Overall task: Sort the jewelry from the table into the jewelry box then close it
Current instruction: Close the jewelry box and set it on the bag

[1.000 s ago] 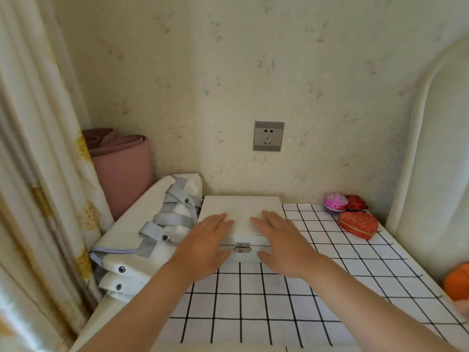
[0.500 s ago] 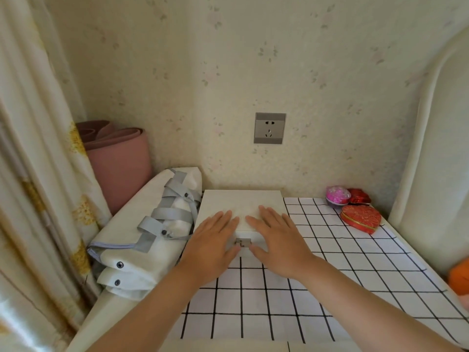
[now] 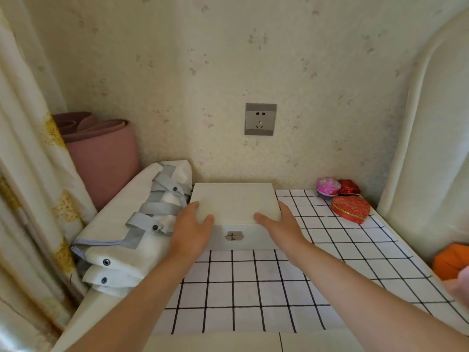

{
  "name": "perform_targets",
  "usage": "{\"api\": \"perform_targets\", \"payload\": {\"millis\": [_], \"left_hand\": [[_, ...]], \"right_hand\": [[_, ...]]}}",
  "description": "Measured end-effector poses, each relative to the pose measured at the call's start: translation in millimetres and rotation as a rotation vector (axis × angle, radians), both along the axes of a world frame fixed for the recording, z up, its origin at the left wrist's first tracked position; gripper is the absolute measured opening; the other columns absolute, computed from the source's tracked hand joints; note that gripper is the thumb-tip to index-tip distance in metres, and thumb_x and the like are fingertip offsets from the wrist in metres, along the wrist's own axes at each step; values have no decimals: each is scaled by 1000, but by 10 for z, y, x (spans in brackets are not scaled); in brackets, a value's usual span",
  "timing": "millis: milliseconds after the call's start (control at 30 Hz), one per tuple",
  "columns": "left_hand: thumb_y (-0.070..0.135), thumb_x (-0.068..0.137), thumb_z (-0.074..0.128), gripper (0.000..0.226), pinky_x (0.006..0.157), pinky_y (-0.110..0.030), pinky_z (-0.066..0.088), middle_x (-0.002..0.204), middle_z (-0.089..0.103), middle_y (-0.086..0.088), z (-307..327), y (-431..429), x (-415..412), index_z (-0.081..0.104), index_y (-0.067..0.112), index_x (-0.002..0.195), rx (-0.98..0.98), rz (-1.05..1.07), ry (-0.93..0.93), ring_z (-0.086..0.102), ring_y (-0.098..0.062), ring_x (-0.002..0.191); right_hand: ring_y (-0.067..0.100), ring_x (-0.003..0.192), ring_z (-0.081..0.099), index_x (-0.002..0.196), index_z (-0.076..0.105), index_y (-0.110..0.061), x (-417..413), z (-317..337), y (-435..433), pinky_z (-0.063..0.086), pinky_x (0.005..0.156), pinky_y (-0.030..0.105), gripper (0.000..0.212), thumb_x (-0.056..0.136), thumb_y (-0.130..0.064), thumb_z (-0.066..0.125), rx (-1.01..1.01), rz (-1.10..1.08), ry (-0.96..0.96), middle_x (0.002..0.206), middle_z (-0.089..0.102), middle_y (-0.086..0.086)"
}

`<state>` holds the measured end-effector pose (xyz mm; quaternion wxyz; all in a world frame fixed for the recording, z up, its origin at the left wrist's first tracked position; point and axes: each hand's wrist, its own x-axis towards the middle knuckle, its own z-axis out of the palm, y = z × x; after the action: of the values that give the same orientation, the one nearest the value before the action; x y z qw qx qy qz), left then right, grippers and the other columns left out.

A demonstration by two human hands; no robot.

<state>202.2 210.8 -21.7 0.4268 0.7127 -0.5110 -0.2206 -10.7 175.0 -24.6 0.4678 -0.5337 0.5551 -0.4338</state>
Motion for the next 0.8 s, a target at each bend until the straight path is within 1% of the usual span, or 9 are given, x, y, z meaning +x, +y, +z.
{"api": "perform_targets", "payload": {"millis": [100,200,267,367,467,533,667,733,800], "left_hand": [[31,95,59,55,113,-35,33,148,43,-4,52,14,-34,43,16,145,-6,-4,-33,40,-20,136],[32,94,60,53,114,-34,33,147,44,-2,129,38,-124,46,16,143,-44,-28,-70,40,-18,136],[33,94,60,53,114,-31,31,148,43,-2,157,88,-250,46,16,143,-61,-61,-92,39,-18,136],[34,95,59,55,113,-29,28,150,39,-1,199,193,-534,43,18,146,-50,-132,-76,36,-16,137],[37,95,59,56,113,-29,29,150,39,3,215,261,-867,42,22,145,-37,-210,-69,37,-14,136],[38,94,60,56,113,-29,32,149,40,5,214,315,-1093,42,24,145,-25,-263,-51,39,-13,135],[37,93,62,55,111,-31,37,145,44,6,155,444,-1471,44,24,143,15,-357,-57,46,-13,129],[36,92,64,55,111,-32,38,144,45,6,141,486,-1611,45,23,142,16,-393,-46,48,-13,127],[36,91,66,57,112,-32,38,144,44,5,122,512,-1714,45,23,142,10,-412,-50,48,-13,127]], "right_hand": [[4,99,62,126,51,-29,-22,32,51,50,81,24,56,80,-29,82,0,-3,-8,111,65,-13],[5,101,63,126,53,-26,-123,79,127,49,83,25,56,78,-30,83,-23,-24,18,113,66,-11],[5,102,63,125,55,-27,-261,121,182,50,84,25,55,78,-29,83,-50,-47,42,113,67,-12],[4,101,64,123,57,-29,-584,240,288,50,85,26,50,79,-24,81,-72,-73,71,110,68,-14],[6,104,64,124,57,-32,-993,298,433,50,91,30,51,79,-22,81,-61,-106,85,110,69,-14],[5,104,63,124,56,-34,-1263,277,563,49,92,31,51,81,-25,80,-37,-125,114,111,68,-15],[5,102,63,117,56,-38,-1690,199,823,49,88,29,45,81,-29,80,6,-177,180,108,69,-17],[6,101,65,115,56,-38,-1858,173,921,51,92,32,45,79,-30,81,11,-197,205,108,70,-15],[7,103,65,119,55,-38,-1981,168,972,51,98,37,51,75,-35,81,21,-195,236,109,70,-15]]}}
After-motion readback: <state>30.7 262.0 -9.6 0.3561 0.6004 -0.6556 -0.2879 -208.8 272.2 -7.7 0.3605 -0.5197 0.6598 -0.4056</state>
